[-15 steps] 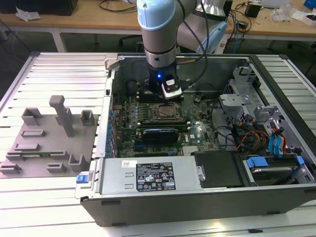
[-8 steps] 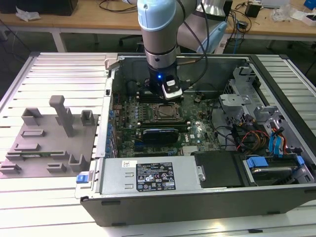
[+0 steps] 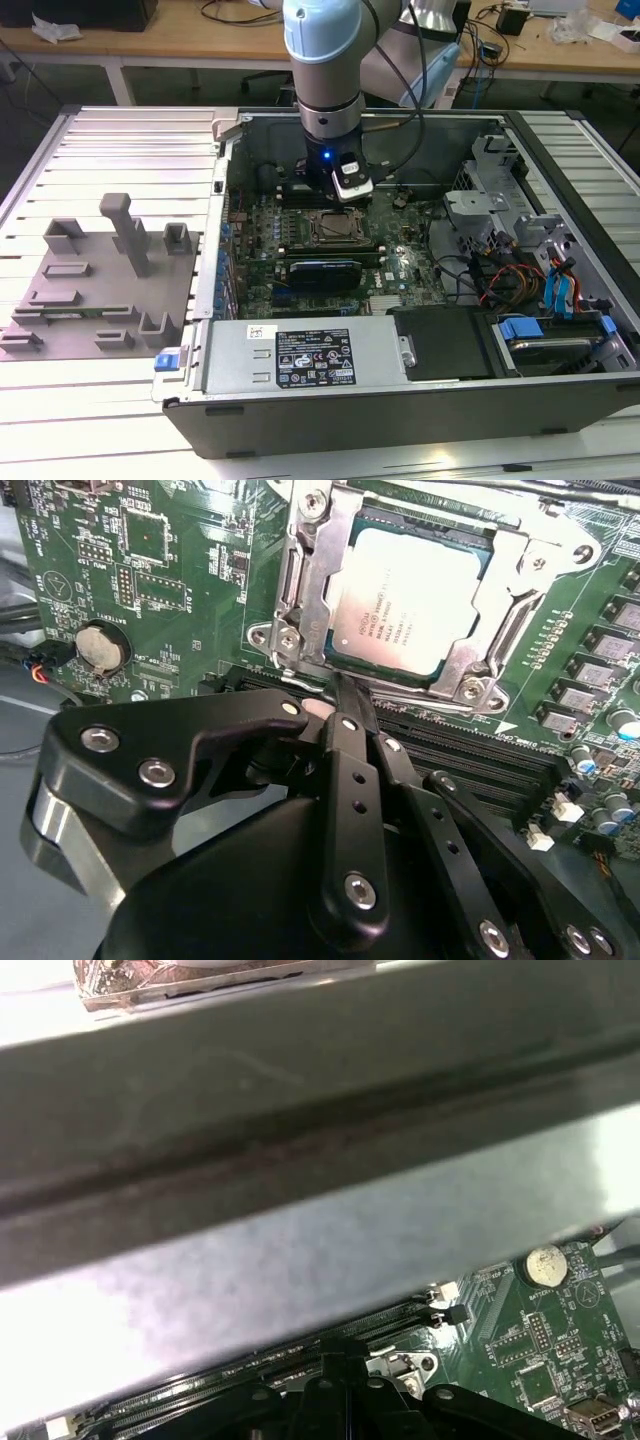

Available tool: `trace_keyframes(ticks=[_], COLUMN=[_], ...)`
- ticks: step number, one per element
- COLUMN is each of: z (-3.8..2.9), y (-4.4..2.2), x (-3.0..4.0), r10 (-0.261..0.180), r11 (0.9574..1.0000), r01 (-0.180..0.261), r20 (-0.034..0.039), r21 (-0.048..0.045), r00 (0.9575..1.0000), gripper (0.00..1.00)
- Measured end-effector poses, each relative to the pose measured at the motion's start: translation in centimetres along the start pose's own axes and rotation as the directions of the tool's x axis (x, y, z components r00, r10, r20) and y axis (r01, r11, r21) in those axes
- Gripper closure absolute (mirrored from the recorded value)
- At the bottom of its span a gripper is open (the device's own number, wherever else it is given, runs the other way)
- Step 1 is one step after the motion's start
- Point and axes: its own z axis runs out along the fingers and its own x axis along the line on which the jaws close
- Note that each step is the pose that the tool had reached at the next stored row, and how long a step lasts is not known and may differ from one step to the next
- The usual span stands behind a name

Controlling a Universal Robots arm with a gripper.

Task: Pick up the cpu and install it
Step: 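Install the first cpu locking lever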

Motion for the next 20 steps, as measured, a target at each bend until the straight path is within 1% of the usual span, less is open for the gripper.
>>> trace_keyframes(ticks=[2,6,9,11,12,14,17,20], z=[-0.08,-0.79,-0.87,-0.86,-0.84,-0.85,-0.83,-0.73], y=[0.02,0.14,0.20,0.36,0.47,0.46,0.41,0.37], x=[-0.01,-0.10,-0.10,-0.04,0.03,0.19,0.50,0.79], r10=[0.000,0.000,0.000,-0.001,-0.001,-0.002,-0.003,-0.003], r11=[1.0000,1.0000,1.0000,1.0000,1.0000,1.0000,1.0000,1.0000], r01=[0.000,0.000,0.000,0.001,0.001,0.002,0.003,0.003], r20=[0.0000,0.0001,0.0010,0.0053,0.0096,0.0152,0.0210,0.0242], r21=[0.0003,-0.0001,-0.0002,-0.0016,-0.0031,-0.0050,-0.0065,-0.0079], r00=[1.0000,1.0000,1.0000,1.0000,1.0000,0.9999,0.9998,0.9997], gripper=[0.89,0.89,0.89,0.89,0.89,0.89,0.89,0.89])
